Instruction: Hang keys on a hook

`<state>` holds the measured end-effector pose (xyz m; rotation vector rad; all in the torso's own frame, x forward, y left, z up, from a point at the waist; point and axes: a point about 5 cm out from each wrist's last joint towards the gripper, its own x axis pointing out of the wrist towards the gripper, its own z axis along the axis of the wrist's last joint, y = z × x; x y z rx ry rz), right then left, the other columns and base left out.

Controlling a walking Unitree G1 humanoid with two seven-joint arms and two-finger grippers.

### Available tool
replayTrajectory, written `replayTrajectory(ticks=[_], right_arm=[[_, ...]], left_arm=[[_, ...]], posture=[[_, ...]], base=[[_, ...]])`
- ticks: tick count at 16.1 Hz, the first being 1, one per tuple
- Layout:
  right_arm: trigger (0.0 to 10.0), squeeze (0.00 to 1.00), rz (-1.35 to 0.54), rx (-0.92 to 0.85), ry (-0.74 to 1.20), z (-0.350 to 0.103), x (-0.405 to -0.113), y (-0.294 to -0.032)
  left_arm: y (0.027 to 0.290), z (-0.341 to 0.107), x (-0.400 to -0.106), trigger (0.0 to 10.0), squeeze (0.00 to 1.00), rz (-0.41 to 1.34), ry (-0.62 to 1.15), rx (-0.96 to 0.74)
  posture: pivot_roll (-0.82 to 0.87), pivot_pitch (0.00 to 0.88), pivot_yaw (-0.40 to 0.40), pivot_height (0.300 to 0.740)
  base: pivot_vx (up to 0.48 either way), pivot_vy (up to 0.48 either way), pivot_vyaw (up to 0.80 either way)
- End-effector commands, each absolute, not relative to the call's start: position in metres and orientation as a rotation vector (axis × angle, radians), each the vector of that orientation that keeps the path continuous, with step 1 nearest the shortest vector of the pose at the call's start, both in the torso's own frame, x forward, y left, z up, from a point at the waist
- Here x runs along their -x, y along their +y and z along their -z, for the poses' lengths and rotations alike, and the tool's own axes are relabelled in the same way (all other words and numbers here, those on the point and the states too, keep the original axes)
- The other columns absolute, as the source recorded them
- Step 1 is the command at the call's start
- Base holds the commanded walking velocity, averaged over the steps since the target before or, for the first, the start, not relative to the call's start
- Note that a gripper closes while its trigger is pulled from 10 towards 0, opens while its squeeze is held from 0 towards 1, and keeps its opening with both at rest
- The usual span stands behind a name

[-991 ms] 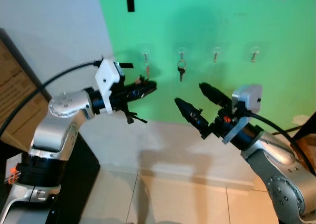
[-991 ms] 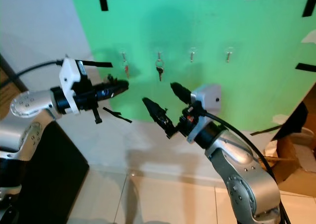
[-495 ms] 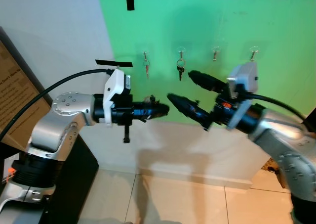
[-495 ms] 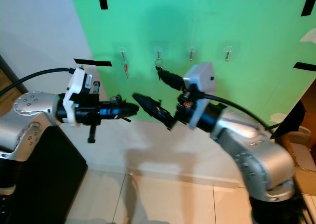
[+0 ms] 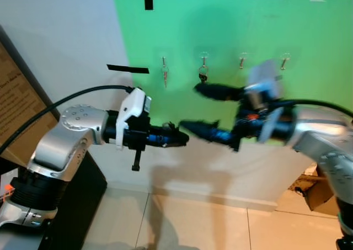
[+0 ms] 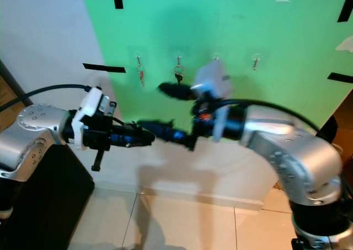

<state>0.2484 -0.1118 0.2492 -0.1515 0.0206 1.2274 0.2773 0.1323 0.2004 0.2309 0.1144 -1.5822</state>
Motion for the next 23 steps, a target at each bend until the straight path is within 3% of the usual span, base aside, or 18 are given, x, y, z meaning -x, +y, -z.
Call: replayTrajectory(ticks=[1, 11, 12, 13, 14, 15, 17, 18, 23], right_arm=[[10.0, 0.00, -1.222, 0.184, 0.044, -0.249, -0.250, -0.111], [10.0, 0.00, -1.230, 0.331, 0.138, -0.240, -0.249, -0.094], [7.1, 0.00, -1.226, 0.336, 0.147, -0.238, -0.249, -0.093], [2.6, 0.00, -1.218, 0.339, 0.155, -0.236, -0.249, -0.093], [1.1, 0.00, -1.217, 0.339, 0.156, -0.236, -0.249, -0.093], [0.8, 0.00, -1.230, 0.325, 0.146, -0.238, -0.248, -0.092], [2.3, 0.00, -1.262, 0.295, 0.124, -0.243, -0.245, -0.090], [4.1, 0.00, -1.269, 0.297, 0.124, -0.243, -0.244, -0.089], [5.1, 0.00, -1.256, 0.341, 0.166, -0.233, -0.243, -0.086]], left_arm=[[0.133, -0.205, -0.278, 10.0, 0.00, 1.587, 0.107, -0.279], [0.131, -0.197, -0.275, 10.0, 0.00, 1.610, 0.142, -0.359], [0.130, -0.197, -0.275, 10.0, 0.00, 1.613, 0.143, -0.363], [0.130, -0.197, -0.275, 10.0, 0.00, 1.618, 0.145, -0.369], [0.130, -0.197, -0.275, 10.0, 0.00, 1.620, 0.146, -0.373], [0.130, -0.196, -0.275, 10.0, 0.00, 1.619, 0.147, -0.376], [0.131, -0.194, -0.276, 10.0, 0.00, 1.613, 0.156, -0.397], [0.131, -0.193, -0.277, 10.0, 0.00, 1.611, 0.157, -0.404], [0.130, -0.194, -0.278, 10.0, 0.00, 1.612, 0.149, -0.408]], posture=[[-0.13, 0.000, 0.044, 0.740], [-0.14, 0.000, 0.038, 0.740], [-0.14, 0.000, 0.039, 0.740], [-0.14, 0.000, 0.039, 0.740], [-0.14, 0.000, 0.041, 0.740], [-0.14, 0.000, 0.042, 0.740], [-0.14, 0.000, 0.042, 0.740], [-0.14, 0.000, 0.041, 0.740], [-0.14, 0.000, 0.038, 0.740]], base=[[0.000, 0.000, 0.00], [0.000, 0.000, 0.00], [0.000, 0.000, 0.00], [0.000, 0.000, 0.00], [0.000, 0.000, 0.00], [0.000, 0.000, 0.00], [0.000, 0.000, 0.00], [0.000, 0.000, 0.00], [0.000, 0.000, 0.00]])
